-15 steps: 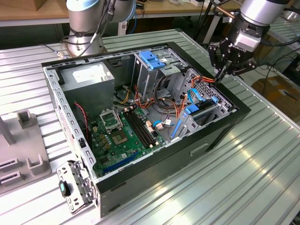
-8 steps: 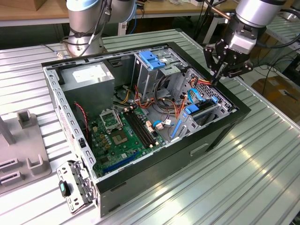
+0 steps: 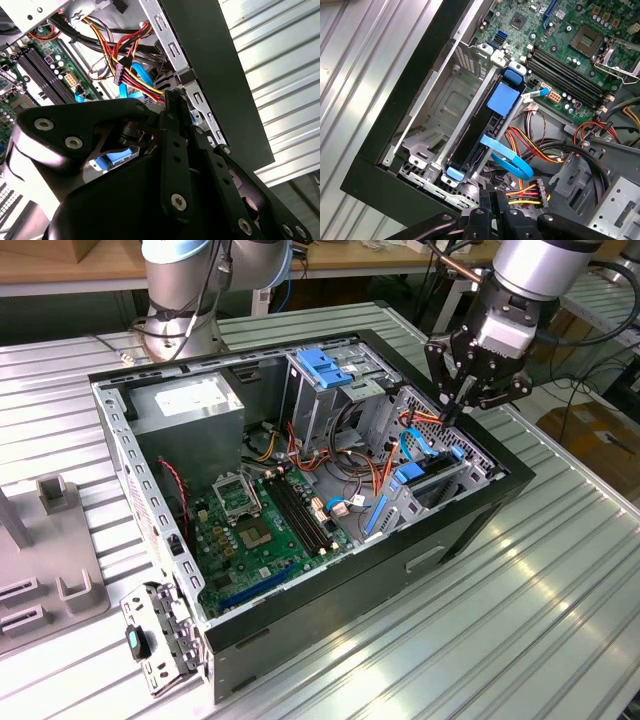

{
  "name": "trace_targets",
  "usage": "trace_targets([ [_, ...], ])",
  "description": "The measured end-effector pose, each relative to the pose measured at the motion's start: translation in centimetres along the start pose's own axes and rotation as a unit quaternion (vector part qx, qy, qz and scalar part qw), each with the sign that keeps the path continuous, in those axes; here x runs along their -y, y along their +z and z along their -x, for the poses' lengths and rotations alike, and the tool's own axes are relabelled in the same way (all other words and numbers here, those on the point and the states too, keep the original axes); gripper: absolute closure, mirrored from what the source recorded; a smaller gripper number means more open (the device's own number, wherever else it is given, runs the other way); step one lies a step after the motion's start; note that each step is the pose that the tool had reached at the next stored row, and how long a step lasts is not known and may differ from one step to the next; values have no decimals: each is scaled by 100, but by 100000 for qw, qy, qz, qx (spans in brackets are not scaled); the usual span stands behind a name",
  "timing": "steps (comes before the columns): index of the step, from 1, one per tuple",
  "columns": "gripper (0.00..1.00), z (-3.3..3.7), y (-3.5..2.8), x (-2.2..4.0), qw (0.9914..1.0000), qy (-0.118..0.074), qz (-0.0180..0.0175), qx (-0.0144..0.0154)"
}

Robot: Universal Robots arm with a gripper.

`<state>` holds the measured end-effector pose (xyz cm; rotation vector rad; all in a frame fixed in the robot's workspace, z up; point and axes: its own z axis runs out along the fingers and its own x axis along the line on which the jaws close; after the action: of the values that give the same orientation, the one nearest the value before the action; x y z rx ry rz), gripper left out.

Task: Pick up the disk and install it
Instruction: 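Insert the second disk wire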

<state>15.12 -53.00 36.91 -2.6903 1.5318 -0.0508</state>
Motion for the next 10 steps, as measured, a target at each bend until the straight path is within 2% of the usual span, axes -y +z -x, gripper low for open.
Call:
trace_targets([
  [3, 84, 1, 0, 0, 99999, 380, 4, -27],
  [6, 84, 0, 4, -1, 99959, 2845, 17, -157],
  [7, 84, 0, 6, -1, 99933, 3652, 20, -201],
  [10, 84, 0, 11, -1, 99776, 6682, 40, -370],
])
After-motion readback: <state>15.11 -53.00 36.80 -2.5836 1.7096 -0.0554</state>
